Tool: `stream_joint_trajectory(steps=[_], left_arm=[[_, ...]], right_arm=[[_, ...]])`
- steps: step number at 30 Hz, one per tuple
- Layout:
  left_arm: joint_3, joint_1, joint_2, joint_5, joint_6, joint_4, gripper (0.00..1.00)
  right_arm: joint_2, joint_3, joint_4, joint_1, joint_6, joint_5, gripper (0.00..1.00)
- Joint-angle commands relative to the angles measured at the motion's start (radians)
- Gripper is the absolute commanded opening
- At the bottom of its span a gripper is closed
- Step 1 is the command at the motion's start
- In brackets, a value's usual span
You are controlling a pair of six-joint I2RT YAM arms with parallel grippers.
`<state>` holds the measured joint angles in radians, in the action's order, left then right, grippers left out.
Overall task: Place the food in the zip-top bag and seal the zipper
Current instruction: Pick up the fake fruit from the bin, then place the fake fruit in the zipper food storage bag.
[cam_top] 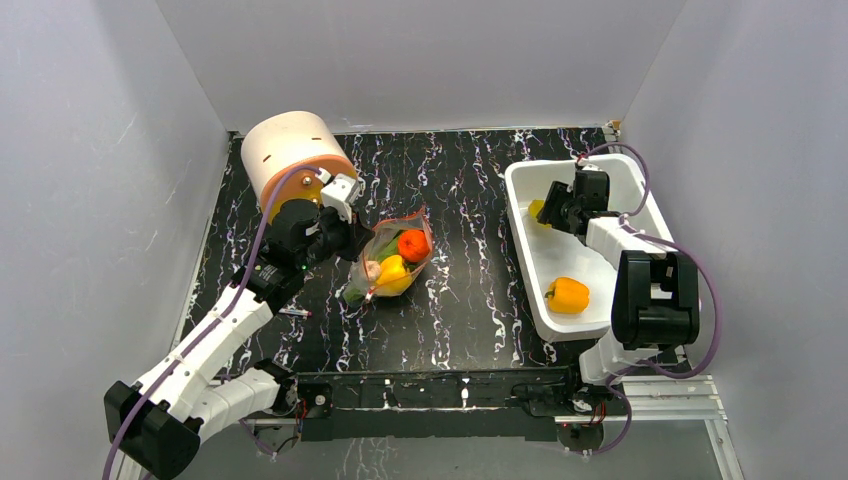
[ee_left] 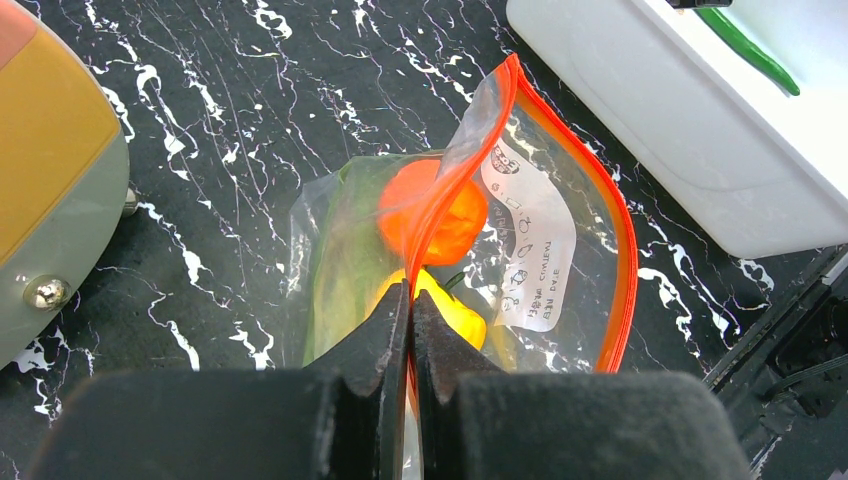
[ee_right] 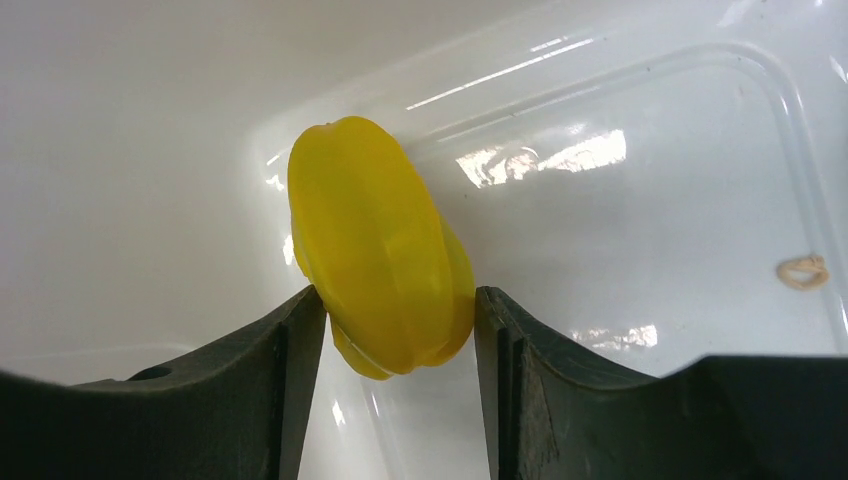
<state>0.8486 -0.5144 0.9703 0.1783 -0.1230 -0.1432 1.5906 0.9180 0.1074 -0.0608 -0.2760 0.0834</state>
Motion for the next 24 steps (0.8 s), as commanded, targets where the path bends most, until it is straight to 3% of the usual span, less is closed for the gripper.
stream_joint_trajectory(steps=[1, 8, 14, 24], left_arm=[[-0.015, -0.002, -0.031, -0.001, 0.010, 0.017, 0.00], [-0.008, -0.002, -0.022, 0.018, -0.009, 0.025, 0.00], [-0.013, -0.002, -0.026, 0.033, -0.040, 0.061, 0.00], [0.055, -0.002, 0.058, 0.006, -0.111, 0.036, 0.00]], right_arm=[[-0.075, 0.038, 0.064, -0.002, -0.031, -0.095, 0.46], [-0.196, 0.080, 0.192, 0.000, -0.035, -0.152, 0.45], [-0.311, 0.120, 0.249, 0.028, -0.042, -0.113, 0.43], [-0.412, 0.257, 0.312, 0.298, 0.006, -0.214, 0.45]])
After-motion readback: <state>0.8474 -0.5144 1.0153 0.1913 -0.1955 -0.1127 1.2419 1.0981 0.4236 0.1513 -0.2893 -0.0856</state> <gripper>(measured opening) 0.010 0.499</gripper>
